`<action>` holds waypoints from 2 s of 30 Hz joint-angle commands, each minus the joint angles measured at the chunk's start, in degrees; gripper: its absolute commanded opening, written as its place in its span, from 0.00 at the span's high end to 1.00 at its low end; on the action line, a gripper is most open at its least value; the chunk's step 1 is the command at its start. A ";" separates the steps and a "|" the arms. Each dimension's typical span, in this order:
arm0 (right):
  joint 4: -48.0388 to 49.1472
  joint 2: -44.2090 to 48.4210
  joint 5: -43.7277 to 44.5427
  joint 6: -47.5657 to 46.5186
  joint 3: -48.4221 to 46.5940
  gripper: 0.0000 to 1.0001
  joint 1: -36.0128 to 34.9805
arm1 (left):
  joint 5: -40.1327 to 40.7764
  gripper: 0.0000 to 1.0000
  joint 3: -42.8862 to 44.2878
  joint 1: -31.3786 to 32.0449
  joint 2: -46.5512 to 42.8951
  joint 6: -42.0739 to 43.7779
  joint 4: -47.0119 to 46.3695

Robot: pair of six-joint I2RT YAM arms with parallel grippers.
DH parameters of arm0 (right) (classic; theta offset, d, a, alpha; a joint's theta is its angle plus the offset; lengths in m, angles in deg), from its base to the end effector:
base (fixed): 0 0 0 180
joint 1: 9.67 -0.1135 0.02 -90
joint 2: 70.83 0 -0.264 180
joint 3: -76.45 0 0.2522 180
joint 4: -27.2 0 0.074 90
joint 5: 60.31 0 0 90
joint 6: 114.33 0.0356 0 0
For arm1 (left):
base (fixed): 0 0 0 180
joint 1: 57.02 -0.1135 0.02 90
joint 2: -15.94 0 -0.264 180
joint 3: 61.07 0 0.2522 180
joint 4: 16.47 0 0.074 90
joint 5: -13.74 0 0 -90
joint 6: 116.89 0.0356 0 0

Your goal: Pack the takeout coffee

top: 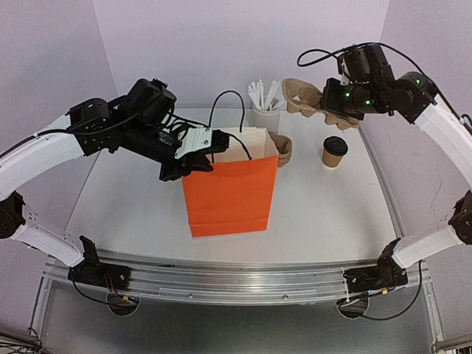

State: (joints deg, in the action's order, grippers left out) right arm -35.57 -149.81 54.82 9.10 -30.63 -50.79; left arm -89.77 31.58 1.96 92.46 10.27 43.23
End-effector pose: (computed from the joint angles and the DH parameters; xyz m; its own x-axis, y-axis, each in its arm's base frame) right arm 0.2204 0.1723 0.4310 -0.5407 0.1901 -0.8195 -0.0412 0.9670 0.2515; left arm 0.1369 -0.2438 0.3654 0.2730 0.6858 -0.6747 0.9481 -0.0731 0.3093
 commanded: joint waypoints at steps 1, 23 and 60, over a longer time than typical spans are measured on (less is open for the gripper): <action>0.50 3.06 -1.25 -0.01 2.26 1.00 0.08 | 0.20 1.00 0.06 0.08 0.84 -6.60 -7.70; 0.45 -4.62 -7.06 5.79 -2.32 1.00 -0.25 | -4.11 0.12 0.51 -0.01 -10.78 -0.83 -1.00; 0.58 -1.10 -6.83 9.26 4.99 1.00 -0.68 | -14.53 0.38 32.34 -20.05 27.73 5.11 23.21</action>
State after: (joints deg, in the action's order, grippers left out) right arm -35.49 -151.69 48.26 17.38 -25.27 -50.85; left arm -103.14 64.29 -18.19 118.84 13.28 65.56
